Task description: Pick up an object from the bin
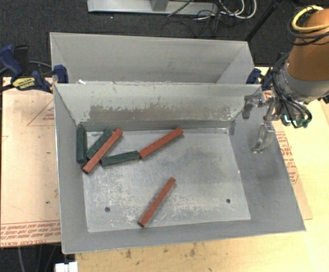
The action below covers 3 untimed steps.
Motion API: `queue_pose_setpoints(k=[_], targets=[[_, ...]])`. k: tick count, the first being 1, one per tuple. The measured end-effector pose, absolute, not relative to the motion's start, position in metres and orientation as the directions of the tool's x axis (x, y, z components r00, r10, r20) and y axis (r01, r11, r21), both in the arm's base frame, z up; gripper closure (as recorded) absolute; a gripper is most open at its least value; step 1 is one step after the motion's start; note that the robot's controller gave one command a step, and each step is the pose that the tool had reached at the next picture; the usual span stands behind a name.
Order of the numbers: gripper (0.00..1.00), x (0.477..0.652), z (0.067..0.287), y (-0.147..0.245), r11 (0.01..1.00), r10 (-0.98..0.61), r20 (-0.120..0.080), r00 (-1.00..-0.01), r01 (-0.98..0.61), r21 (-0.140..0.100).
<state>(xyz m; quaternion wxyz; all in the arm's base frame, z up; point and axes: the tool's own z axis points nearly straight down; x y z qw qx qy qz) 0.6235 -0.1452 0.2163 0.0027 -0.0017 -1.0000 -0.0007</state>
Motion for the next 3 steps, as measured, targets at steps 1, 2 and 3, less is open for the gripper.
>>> queue_pose_setpoints(k=[1,2,3], targets=[[0.0,0.519,0.223,-0.119,0.997,0.073,0.005,-0.997,0.073,0.002],[0.0,0.593,0.184,-0.079,0.997,0.074,-0.004,-0.997,0.074,0.003],[0.0,0.599,0.175,0.006,0.996,-0.087,-0.002,-0.996,-0.087,0.004]])
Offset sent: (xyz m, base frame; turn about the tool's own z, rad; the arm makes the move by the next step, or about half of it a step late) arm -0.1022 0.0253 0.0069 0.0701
